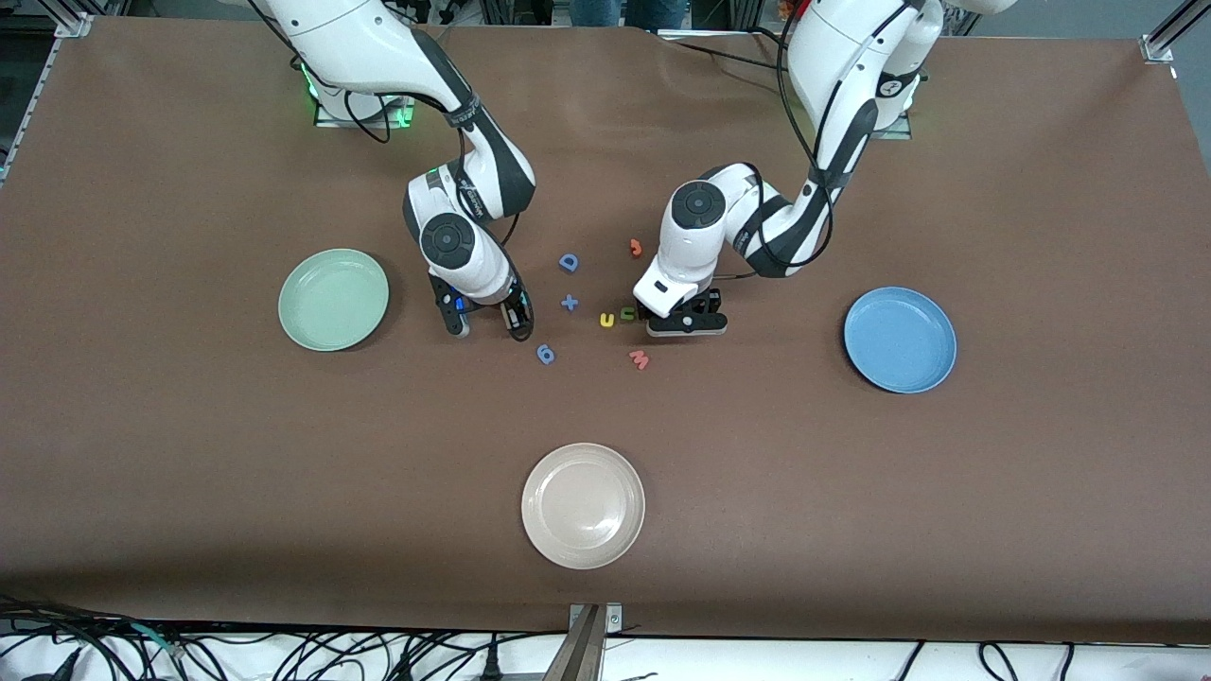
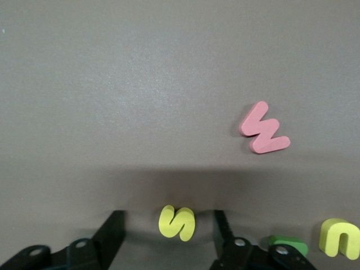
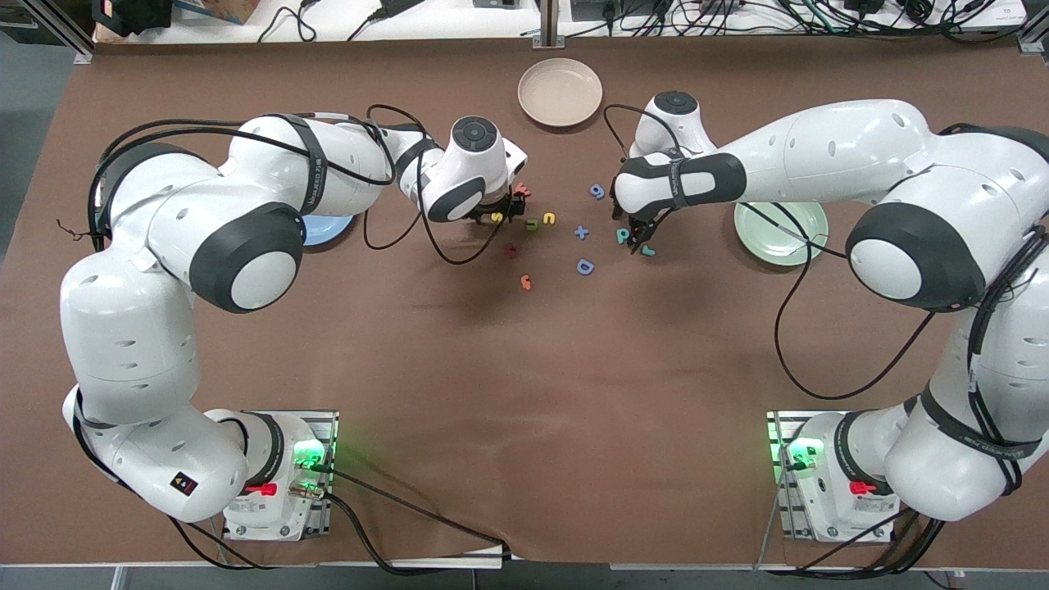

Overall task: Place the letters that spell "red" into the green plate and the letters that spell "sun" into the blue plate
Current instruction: 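Grasp the teal letter with the right gripper while the left gripper grasps yellow s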

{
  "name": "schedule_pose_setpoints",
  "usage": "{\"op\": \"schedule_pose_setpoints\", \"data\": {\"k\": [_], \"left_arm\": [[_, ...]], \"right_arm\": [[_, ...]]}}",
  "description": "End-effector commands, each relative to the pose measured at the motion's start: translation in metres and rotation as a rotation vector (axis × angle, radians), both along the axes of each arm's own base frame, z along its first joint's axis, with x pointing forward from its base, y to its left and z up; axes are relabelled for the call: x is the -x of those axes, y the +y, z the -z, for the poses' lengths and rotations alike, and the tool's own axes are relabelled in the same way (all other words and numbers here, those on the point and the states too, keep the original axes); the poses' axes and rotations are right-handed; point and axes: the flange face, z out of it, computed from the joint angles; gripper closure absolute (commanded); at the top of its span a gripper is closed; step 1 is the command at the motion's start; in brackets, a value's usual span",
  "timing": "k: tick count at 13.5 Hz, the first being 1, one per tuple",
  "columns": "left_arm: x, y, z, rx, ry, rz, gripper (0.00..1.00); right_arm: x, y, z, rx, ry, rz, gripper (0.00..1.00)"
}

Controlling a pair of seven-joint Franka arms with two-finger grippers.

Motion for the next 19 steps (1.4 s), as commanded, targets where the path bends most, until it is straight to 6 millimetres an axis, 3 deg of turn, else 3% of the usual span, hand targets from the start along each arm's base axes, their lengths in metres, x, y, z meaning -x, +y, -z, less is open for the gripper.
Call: {"op": "schedule_pose_setpoints", "data": {"k": [1,3,6,7,9,12,15,19], "left_arm": [[0.000,-0.007,0.003,-0.015,-0.008,-0.004,0.55],[0.003,-0.011,0.002,-0.013,-0.008,-0.014,0.59],[0.006,-0.013,0.005,-0.015,-0.006,-0.031,0.67],[0.007,-0.013,0.006,-0.015,-0.004,-0.045,0.74],[0.005,-0.012,0.004,-0.013,-0.007,-0.049,1.00],[-0.004,-0.005,-0.004,-0.002,-0.015,-0.073,1.00],[-0.030,0.022,-0.047,-0.011,-0.028,-0.136,1.00],[-0.077,0.094,-0.089,0.017,-0.037,-0.297,1.00]], "right_arm": [[0.004,0.005,0.005,-0.012,-0.003,0.020,0.23],[0.004,0.004,0.008,-0.015,-0.004,0.027,0.26],[0.004,0.005,0.009,-0.016,-0.007,0.013,0.47],[0.005,0.006,0.010,-0.016,-0.006,0.007,0.56],[0.006,0.006,0.010,-0.017,-0.007,0.000,0.70],[0.006,0.006,0.011,-0.015,-0.005,-0.003,0.94],[0.002,0.005,0.002,-0.019,-0.009,0.002,0.94],[-0.019,-0.011,-0.054,-0.025,0.049,-0.040,0.94]]}}
